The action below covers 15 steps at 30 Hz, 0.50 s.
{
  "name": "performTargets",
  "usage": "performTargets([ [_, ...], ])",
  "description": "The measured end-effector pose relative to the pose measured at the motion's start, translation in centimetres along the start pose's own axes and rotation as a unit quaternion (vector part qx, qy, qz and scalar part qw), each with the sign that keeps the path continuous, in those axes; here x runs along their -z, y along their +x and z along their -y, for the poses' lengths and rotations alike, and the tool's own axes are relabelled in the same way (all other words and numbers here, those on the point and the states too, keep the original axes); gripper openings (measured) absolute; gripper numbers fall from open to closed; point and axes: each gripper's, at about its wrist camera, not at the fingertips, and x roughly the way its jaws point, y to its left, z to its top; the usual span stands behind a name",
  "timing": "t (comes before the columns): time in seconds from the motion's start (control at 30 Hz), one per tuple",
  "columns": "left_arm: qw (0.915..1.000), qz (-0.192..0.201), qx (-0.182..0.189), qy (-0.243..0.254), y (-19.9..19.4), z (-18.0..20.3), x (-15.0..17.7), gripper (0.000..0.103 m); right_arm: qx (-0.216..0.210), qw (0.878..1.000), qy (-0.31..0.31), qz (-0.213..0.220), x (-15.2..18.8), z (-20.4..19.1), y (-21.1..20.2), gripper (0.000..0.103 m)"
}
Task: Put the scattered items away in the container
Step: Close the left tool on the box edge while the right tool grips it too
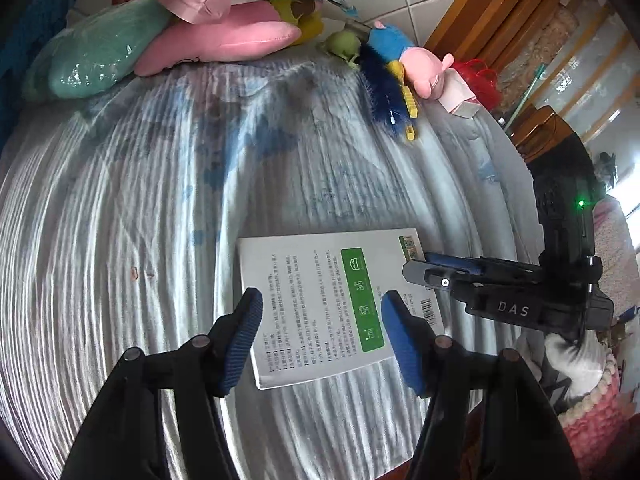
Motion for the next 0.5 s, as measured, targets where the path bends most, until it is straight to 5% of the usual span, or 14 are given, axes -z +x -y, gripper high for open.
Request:
performTargets([
  [0.17, 0.9993, -0.030, -0.014, -0.019, 2.3, -1.6, 0.7, 0.061, 0.000, 1.000, -0.004, -0.004, 0.0, 0.1, -0.1, 0.037],
  [0.5, 0.9982, -0.015, -0.057, 0.000, 3.2, -0.7, 1.2, 0.056, 0.047, 0.997, -0.064, 0.011, 0.6, -1.9, 0.5, 0.037],
])
